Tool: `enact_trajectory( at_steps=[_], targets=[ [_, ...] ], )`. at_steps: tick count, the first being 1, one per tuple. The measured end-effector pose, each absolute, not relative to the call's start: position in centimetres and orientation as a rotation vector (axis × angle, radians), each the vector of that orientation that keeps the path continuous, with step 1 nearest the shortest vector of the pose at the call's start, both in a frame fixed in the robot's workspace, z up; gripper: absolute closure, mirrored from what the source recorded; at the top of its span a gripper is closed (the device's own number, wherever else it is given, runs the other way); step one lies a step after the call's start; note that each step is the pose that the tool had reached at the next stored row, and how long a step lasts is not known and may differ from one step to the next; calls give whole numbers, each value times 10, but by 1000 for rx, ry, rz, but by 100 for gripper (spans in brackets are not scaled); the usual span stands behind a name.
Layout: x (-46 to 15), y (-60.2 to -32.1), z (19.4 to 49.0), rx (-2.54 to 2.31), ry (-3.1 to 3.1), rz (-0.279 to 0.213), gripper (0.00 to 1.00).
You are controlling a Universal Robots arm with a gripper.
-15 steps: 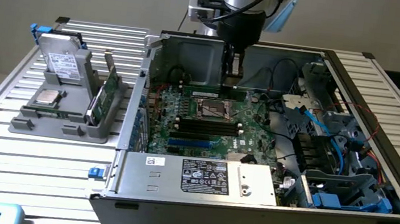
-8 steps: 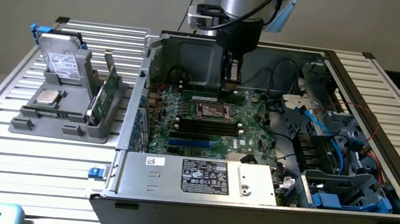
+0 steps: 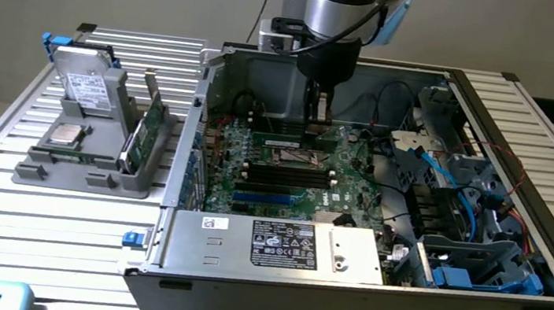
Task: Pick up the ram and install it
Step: 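Insert the ram into the slot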
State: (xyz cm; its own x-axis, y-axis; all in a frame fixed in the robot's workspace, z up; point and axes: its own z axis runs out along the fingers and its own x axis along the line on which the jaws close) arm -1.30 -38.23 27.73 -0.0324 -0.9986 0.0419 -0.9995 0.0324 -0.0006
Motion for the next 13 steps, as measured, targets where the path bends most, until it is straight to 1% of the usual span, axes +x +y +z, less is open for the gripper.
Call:
enact_trajectory(
  at_steps=[13],
  targets=[
    [-13,-392,264,2163,-2235,49,88]
  ],
)
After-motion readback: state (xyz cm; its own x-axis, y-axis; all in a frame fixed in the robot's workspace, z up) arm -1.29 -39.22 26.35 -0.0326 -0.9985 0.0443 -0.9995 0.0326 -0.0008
